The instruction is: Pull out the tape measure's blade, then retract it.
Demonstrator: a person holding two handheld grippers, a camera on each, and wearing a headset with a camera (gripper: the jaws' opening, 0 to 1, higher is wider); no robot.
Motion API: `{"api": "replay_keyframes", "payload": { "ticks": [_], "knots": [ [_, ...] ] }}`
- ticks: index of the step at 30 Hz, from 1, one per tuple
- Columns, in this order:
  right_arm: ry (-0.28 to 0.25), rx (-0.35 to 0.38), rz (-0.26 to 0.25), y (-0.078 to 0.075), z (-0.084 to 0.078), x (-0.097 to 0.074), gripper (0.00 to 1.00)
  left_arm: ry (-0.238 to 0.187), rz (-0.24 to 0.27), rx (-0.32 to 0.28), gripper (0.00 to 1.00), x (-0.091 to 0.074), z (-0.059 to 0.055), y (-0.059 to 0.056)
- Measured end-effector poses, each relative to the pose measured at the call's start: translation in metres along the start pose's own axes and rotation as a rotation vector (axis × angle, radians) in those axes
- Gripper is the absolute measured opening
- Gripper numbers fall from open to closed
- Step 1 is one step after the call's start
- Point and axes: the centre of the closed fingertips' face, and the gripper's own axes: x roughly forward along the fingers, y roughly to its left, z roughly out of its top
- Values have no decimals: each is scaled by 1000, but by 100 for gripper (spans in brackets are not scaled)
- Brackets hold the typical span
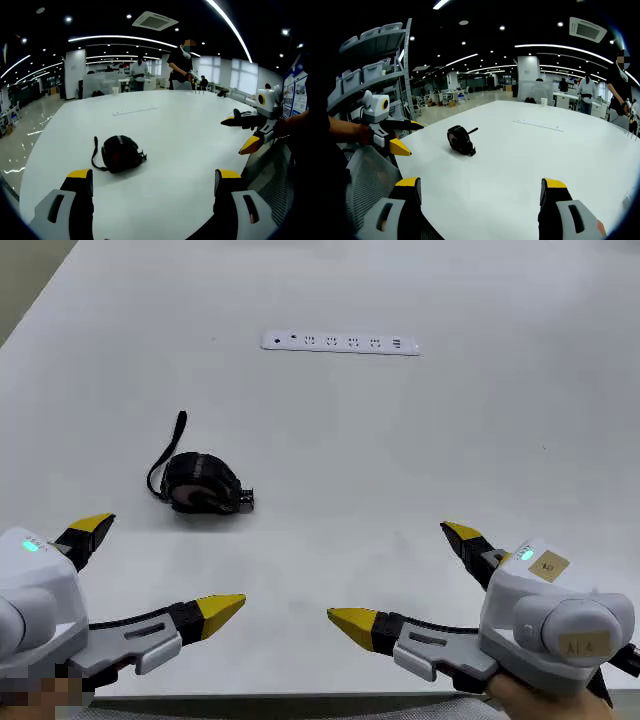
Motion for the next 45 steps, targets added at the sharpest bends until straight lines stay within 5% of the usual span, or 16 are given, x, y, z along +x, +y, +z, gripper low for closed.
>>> {"api": "replay_keyframes", "payload": {
  "ticks": [45],
  "knots": [
    [20,-12,38,0,-3,2,99,26,-18,15,99,6,1,-5]
  ]
}}
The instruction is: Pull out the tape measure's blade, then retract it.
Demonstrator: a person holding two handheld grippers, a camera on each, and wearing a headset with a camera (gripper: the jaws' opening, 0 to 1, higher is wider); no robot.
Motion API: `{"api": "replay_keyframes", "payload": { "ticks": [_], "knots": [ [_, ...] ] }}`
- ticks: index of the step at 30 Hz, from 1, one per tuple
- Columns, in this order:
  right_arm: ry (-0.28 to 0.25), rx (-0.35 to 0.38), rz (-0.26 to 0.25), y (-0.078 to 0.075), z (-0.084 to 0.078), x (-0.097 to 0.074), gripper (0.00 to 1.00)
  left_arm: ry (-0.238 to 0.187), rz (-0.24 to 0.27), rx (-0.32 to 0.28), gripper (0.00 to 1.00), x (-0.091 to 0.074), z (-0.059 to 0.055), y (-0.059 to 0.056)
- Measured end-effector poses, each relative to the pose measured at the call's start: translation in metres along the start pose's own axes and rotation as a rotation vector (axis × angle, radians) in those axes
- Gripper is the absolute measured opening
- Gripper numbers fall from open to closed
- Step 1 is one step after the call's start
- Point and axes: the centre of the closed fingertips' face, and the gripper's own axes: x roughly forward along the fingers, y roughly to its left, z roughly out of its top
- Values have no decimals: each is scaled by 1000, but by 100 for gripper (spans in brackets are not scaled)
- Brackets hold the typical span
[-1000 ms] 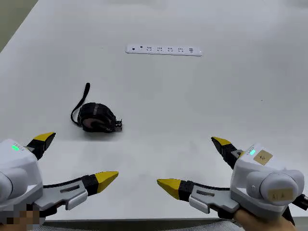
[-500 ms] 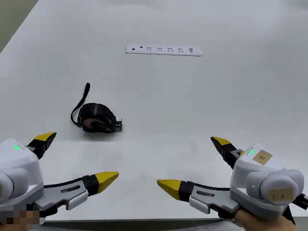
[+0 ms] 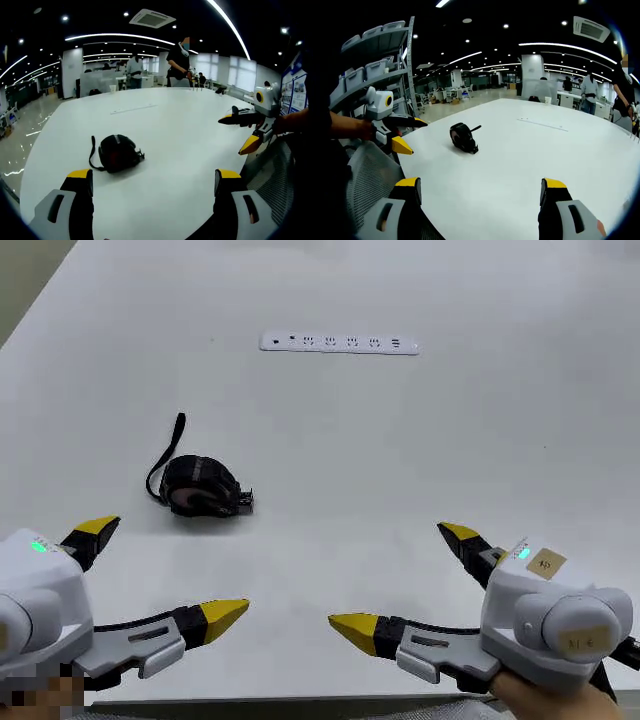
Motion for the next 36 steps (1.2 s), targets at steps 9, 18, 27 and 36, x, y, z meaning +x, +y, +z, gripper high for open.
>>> {"api": "replay_keyframes", "payload": {
  "ticks": [9,18,27,36],
  "knots": [
    [-2,-10,22,-3,3,4,99,8,-16,10,99,4,1,-1],
    [3,-24,66,-8,6,10,99,25,-30,18,99,10,-2,4],
    [17,-44,102,-13,6,22,99,33,-43,26,99,18,1,9],
    [37,-66,143,-19,3,31,97,51,-62,43,99,28,4,16]
  ]
}}
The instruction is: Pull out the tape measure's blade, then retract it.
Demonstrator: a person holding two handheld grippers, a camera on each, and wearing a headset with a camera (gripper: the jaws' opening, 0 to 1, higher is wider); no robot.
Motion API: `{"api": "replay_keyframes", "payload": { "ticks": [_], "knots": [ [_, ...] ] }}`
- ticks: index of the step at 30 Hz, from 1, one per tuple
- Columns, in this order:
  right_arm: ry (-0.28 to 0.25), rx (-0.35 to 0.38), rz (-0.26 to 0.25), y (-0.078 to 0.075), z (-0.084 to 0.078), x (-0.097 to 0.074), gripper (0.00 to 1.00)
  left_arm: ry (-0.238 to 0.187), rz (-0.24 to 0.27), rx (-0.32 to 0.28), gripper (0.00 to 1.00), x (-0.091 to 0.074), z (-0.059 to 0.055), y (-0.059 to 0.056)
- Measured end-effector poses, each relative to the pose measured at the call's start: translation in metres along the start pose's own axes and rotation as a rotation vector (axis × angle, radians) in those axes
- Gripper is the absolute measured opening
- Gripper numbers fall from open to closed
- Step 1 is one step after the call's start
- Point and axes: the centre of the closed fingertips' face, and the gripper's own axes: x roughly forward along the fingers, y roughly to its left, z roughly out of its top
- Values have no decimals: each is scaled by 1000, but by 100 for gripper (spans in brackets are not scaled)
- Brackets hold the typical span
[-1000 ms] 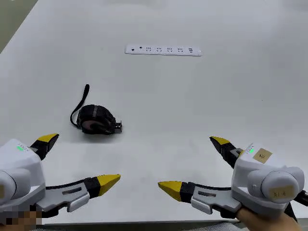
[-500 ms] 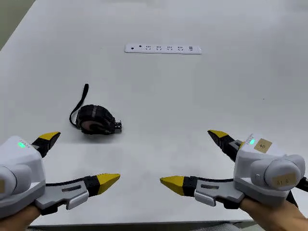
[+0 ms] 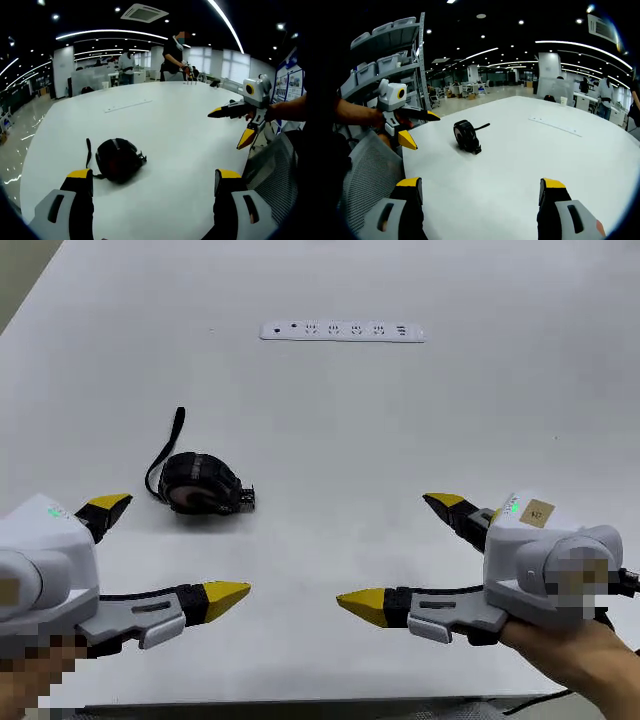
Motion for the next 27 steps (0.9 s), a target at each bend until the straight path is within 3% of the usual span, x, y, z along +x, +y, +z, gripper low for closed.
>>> {"api": "replay_keyframes", "payload": {
  "ticks": [16,27],
  "knots": [
    [33,-45,55,-12,-1,18,91,52,-50,38,99,16,-2,5],
    [60,-80,97,-20,-1,32,89,89,-87,74,99,25,-5,15]
  ]
}}
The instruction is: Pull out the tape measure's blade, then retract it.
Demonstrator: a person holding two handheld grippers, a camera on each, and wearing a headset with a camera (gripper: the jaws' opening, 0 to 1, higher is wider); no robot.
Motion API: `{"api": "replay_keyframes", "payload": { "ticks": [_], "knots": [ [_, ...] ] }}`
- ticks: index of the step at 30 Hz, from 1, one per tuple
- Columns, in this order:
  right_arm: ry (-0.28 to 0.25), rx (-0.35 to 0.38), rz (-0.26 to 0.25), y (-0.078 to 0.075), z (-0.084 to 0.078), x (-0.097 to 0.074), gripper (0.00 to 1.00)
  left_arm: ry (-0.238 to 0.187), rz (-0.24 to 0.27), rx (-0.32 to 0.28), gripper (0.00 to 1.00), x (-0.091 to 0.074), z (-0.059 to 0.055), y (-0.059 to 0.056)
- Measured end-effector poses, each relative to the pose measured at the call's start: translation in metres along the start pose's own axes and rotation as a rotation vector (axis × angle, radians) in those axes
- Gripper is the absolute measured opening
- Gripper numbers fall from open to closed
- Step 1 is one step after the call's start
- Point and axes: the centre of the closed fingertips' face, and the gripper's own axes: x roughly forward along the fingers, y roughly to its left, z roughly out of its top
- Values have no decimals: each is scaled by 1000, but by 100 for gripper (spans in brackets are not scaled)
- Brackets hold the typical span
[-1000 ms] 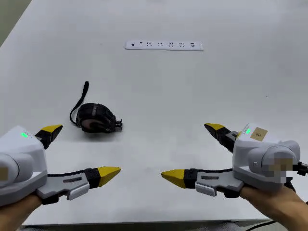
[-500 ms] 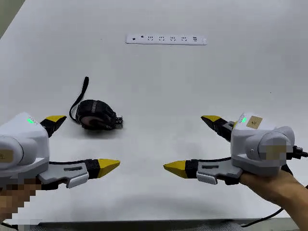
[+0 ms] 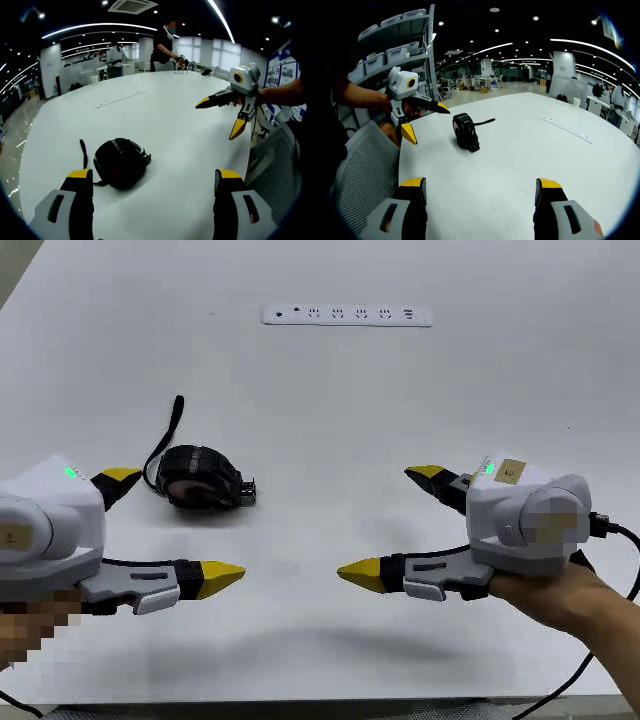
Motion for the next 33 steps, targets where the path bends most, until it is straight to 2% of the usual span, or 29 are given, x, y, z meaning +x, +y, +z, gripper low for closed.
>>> {"api": "replay_keyframes", "payload": {
  "ticks": [8,15,21,30,33],
  "knots": [
    [16,-34,35,-6,2,10,83,19,-23,52,99,6,6,13],
    [37,-74,74,-7,3,22,78,42,-72,97,96,12,8,20],
    [55,-89,114,-5,4,34,76,76,-107,136,90,16,5,24],
    [89,-159,173,-2,5,52,70,119,-162,185,80,22,1,28],
    [105,-189,194,-1,6,58,69,144,-174,218,79,25,-1,32]
  ]
}}
